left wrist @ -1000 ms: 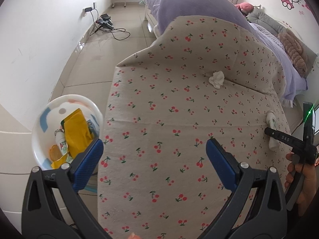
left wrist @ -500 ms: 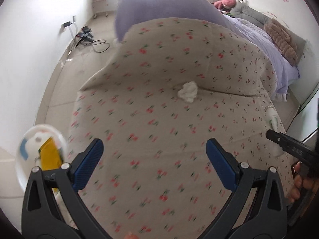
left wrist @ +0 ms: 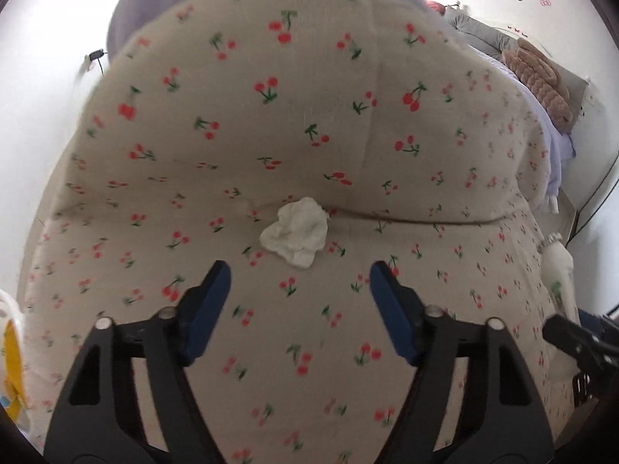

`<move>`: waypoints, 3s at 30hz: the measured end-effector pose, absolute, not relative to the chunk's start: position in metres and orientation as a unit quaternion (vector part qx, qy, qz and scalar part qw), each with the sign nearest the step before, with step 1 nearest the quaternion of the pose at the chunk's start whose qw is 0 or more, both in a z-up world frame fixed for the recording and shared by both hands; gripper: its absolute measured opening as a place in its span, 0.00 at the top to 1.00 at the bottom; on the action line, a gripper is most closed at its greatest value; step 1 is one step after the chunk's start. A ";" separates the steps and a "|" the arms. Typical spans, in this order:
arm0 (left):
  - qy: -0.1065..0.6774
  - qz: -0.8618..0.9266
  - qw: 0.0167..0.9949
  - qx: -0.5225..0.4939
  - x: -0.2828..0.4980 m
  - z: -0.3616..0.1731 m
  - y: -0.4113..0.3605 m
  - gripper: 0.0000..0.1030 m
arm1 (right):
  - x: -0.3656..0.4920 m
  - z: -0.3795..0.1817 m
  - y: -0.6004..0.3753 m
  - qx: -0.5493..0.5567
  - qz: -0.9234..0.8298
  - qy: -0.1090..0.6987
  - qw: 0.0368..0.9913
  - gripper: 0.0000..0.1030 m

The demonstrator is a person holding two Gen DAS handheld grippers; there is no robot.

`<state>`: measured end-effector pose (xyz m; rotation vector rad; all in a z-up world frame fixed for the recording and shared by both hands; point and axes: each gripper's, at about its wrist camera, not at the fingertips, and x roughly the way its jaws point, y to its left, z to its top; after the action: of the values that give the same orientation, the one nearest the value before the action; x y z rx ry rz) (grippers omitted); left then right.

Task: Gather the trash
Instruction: 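Grasp the white tissue with the left tool while the right tool holds the bottle, then carry the tissue over the wastebasket and open the left tool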

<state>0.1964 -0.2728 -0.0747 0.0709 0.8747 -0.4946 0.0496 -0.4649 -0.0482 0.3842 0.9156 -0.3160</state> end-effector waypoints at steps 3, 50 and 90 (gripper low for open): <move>0.421 -0.239 0.875 0.020 0.207 -0.080 -0.277 0.39 | 0.051 -0.053 -0.470 0.184 -0.152 0.441 0.865 0.51; 0.435 -0.260 0.861 -0.028 0.147 -0.020 -0.118 0.86 | 0.072 -0.001 -0.341 0.135 -0.066 0.417 0.896 0.51; 0.471 -0.023 0.875 -0.114 0.140 -0.033 0.094 0.11 | 0.153 -0.028 -0.109 0.077 0.131 0.438 0.886 0.51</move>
<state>0.1399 0.0939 -0.0325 -0.2383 0.9832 -0.0472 0.1535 -0.1094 -0.0276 0.1600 0.9100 0.2724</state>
